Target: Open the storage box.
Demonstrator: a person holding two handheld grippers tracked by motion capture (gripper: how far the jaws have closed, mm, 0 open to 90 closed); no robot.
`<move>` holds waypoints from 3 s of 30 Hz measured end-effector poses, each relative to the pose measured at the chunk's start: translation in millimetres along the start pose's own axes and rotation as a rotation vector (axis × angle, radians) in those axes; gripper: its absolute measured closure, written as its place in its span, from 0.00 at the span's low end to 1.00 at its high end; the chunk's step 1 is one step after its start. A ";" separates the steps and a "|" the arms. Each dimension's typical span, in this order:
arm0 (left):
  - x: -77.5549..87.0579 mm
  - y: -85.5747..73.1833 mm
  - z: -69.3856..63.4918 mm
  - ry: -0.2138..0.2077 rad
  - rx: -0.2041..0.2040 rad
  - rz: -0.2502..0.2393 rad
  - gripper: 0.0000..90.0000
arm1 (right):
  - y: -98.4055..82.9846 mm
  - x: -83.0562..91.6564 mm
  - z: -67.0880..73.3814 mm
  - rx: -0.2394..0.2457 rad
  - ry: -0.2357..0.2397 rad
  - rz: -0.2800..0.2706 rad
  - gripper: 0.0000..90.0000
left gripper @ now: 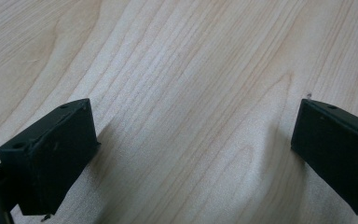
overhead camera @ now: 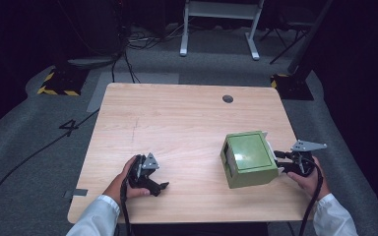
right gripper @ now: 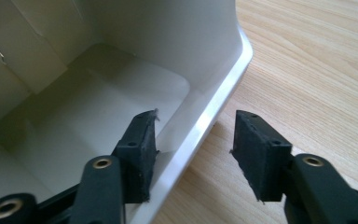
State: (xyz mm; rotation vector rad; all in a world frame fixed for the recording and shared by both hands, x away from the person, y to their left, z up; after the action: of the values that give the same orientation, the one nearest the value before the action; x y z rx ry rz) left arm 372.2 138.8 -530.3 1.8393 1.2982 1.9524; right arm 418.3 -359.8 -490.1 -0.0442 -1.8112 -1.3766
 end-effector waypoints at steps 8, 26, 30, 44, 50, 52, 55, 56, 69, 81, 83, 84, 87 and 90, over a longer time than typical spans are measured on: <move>0.1 0.0 0.0 0.001 0.000 0.001 0.00 | -3.1 2.2 -3.6 -0.014 0.006 -0.008 0.64; 0.0 0.0 0.0 0.000 0.000 0.000 0.00 | -12.6 7.9 -20.4 -0.057 -0.018 -0.007 0.67; 0.1 0.0 0.0 0.000 0.000 0.000 0.00 | -16.0 9.6 -25.4 -0.065 -0.023 -0.007 0.67; 0.1 0.0 0.1 0.000 -0.002 0.001 0.00 | -23.9 15.6 -39.1 -0.095 -0.040 -0.016 0.68; 0.1 0.0 0.1 0.001 -0.002 0.002 0.00 | -25.3 17.9 -43.0 -0.095 -0.049 -0.016 0.68; 0.1 0.0 0.0 0.001 0.000 0.001 0.00 | -26.3 19.1 -45.0 -0.099 -0.051 -0.014 0.67; 0.1 0.0 0.0 0.001 0.000 0.001 0.00 | -28.0 20.1 -48.0 -0.100 -0.051 -0.019 0.67; 0.1 0.0 0.0 0.001 0.000 0.001 0.00 | -28.0 20.1 -48.0 -0.100 -0.051 -0.019 0.67; 0.0 0.0 0.0 0.000 0.001 0.000 0.00 | -31.6 22.8 -56.6 -0.116 -0.050 -0.026 0.67; 0.1 0.0 0.0 0.000 0.000 0.001 0.00 | -32.4 24.3 -59.3 -0.117 -0.070 -0.019 0.63; 0.1 0.0 0.0 0.000 0.000 0.001 0.00 | -32.7 24.3 -59.8 -0.121 -0.069 -0.019 0.63; 0.0 0.0 0.0 0.000 0.000 0.000 0.00 | -32.8 24.3 -59.9 -0.121 -0.068 -0.020 0.63; 0.1 0.0 0.1 0.000 -0.002 0.001 0.00 | -33.2 24.5 -59.9 -0.125 -0.066 -0.019 0.63; 0.0 0.0 0.0 0.000 0.000 0.000 0.00 | -33.6 25.3 -60.6 -0.121 -0.070 -0.018 0.64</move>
State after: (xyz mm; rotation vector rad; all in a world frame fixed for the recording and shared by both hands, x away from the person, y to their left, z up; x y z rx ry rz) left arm 372.2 138.8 -530.3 1.8400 1.2979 1.9520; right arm 421.1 -433.1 -497.7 -0.1417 -1.7873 -1.5125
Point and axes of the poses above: each handheld gripper's, and its own axes: x roughly backward along the jaws, y roughly out of its top, z roughly to its left, the point moved 3 cm from there along -x, roughly forward along the jaws, and after that the axes turned 10 degrees about -y, right-handed, at the moved point
